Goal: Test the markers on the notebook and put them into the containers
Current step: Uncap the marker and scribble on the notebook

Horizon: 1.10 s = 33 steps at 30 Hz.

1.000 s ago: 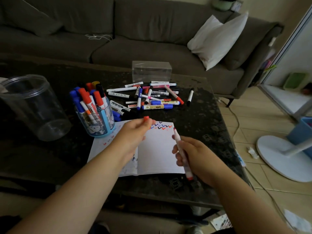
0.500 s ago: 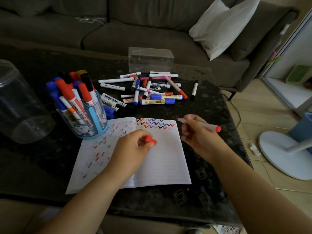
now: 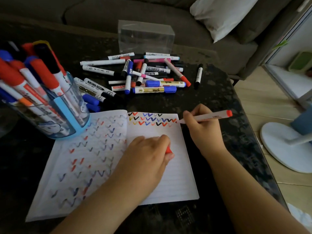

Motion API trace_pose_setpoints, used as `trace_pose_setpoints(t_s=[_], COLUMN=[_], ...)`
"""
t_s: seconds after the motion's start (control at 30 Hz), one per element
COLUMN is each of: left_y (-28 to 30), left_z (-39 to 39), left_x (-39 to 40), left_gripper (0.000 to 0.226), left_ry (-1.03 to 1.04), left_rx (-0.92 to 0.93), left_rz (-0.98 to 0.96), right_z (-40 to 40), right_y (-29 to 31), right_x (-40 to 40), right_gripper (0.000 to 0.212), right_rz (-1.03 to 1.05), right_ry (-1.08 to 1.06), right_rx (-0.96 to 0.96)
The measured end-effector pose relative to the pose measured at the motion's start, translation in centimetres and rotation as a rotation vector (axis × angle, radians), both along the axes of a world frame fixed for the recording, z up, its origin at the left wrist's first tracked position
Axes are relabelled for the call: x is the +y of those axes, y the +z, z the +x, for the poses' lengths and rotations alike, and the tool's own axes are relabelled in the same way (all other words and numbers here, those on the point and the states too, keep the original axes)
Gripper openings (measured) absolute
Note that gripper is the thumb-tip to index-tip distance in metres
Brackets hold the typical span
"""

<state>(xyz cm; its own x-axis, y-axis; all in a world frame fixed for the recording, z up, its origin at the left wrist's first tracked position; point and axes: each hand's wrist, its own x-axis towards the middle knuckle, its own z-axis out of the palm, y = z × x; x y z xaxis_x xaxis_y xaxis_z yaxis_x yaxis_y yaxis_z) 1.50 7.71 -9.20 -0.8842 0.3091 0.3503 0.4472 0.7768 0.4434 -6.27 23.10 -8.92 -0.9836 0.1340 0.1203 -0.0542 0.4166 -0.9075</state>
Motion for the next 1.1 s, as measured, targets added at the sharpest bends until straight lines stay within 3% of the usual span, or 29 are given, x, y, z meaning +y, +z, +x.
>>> trace_pose_setpoints(t_s=[0.47,0.8,0.9,1.0,1.1], left_y=[-0.4,0.1,0.7,1.5,2.6], left_z=[-0.2,-0.1,-0.1,-0.2,-0.5], left_x=[-0.2,-0.3,-0.3,-0.8,-1.7], left_gripper=[0.024,0.010,0.007,0.003,0.013], left_ry=[0.021,-0.001,0.032,0.175,0.328], left_rx=[0.008,-0.042,-0.161,-0.282,-0.507], left_rz=[-0.026,-0.029,0.149,0.518,0.874], right_z=[-0.2,-0.3,-0.1,0.7,2.4], right_y=[-0.4,-0.5,0.3,2.0,4.6], right_x=[-0.2,0.0,0.0,0.1,-0.1], right_gripper=[0.027,0.025,0.020,0.019,0.019], right_rz=[0.099,0.066,-0.045,-0.171,-0.271], right_ry=[0.040,-0.046,-0.087,-0.083,0.052], right_rx=[-0.017,-0.034,-0.112,-0.221,-0.236])
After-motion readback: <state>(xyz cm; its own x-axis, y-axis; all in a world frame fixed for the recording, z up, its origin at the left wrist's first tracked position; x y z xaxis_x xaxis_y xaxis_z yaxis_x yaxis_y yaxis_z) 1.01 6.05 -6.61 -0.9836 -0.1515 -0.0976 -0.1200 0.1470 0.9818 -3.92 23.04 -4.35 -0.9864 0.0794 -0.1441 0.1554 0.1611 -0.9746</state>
